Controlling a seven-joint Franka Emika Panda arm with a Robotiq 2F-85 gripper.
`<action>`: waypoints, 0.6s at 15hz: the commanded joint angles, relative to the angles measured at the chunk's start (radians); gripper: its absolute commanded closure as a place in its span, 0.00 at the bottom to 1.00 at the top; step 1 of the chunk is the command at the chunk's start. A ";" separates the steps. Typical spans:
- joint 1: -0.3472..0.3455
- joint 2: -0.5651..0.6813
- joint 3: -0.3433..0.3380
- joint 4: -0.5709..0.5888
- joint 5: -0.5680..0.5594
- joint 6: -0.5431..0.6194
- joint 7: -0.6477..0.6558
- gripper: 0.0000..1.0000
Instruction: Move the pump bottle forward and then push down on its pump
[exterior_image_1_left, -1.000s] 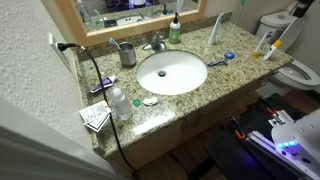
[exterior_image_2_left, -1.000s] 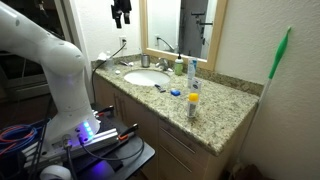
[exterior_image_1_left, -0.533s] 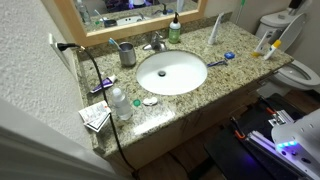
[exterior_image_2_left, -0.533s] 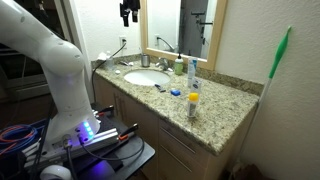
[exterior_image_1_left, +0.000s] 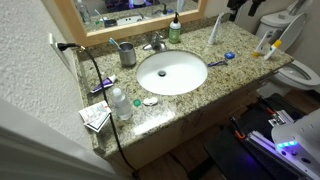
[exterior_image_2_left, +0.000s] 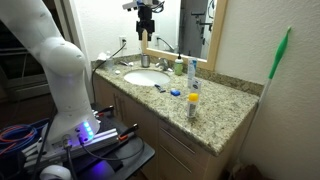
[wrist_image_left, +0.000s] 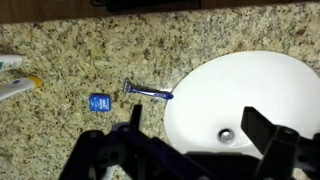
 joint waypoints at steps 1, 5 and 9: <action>0.002 0.010 -0.002 0.004 -0.001 -0.003 0.000 0.00; -0.006 0.017 0.001 0.009 -0.020 0.004 0.012 0.00; -0.016 0.165 -0.010 0.079 0.010 0.285 0.088 0.00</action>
